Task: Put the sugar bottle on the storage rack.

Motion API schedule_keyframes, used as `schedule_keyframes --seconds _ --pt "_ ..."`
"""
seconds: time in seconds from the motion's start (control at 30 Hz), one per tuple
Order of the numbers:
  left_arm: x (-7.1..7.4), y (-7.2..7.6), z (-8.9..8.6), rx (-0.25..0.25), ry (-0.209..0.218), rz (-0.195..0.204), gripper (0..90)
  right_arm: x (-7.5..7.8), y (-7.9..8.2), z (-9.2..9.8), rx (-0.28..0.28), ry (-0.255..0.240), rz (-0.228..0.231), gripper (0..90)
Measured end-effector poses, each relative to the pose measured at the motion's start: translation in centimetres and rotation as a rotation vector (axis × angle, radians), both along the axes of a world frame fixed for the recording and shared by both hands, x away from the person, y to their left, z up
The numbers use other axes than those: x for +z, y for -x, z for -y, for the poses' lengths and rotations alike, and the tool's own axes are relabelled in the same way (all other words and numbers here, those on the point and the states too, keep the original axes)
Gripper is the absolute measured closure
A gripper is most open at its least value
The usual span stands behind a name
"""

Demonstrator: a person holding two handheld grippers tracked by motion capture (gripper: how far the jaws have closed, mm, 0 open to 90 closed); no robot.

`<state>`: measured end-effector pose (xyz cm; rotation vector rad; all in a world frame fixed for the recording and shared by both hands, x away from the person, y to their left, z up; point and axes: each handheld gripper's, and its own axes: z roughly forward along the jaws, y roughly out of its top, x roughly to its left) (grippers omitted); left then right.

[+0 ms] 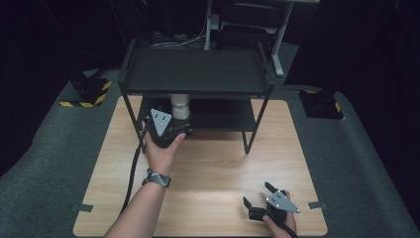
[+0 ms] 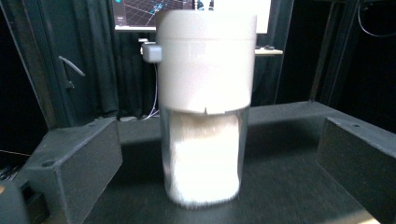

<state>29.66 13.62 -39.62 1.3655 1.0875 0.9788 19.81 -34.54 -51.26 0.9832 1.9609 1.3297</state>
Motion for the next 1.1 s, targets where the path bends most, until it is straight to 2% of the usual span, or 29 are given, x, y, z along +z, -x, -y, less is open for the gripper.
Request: schedule_keyframes --seconds 0.27,0.3,0.33,0.53,0.6,0.77,0.87,0.97,1.1 --pt "-1.2 2.9 -1.4 -0.014 0.017 0.031 0.4 0.1 0.0 -0.1 -0.003 0.006 -0.002 0.1" --pt "-1.7 4.0 -1.9 -0.021 0.023 0.043 0.4 0.1 0.0 -0.1 -0.002 0.006 -0.002 0.1" --pt "-1.7 4.0 -1.9 -0.021 0.023 0.043 0.4 0.1 0.0 -0.1 -0.002 0.006 -0.002 0.1" --pt "-3.3 6.3 -3.4 -0.023 0.036 0.074 0.4 0.1 0.0 -0.1 0.000 0.006 -0.003 0.1" --pt "-4.0 7.2 -3.9 -0.028 0.029 0.084 0.4 0.1 0.0 -0.1 0.002 0.006 -0.003 0.1" --pt "-5.1 8.8 -4.8 -0.034 0.002 0.084 0.4 0.1 -0.1 0.0 0.005 0.006 -0.005 0.1" --pt "-6.6 10.1 -5.8 -0.055 0.000 0.090 0.4 0.1 -0.1 0.0 0.006 0.005 -0.005 0.1" --pt "-7.4 10.8 -6.3 -0.066 0.000 0.093 0.4 0.1 -0.1 0.0 0.006 0.007 -0.005 0.1" --pt "-8.7 12.3 -7.1 -0.072 -0.017 0.070 0.4 0.1 -0.1 0.0 0.007 0.008 -0.005 0.1"
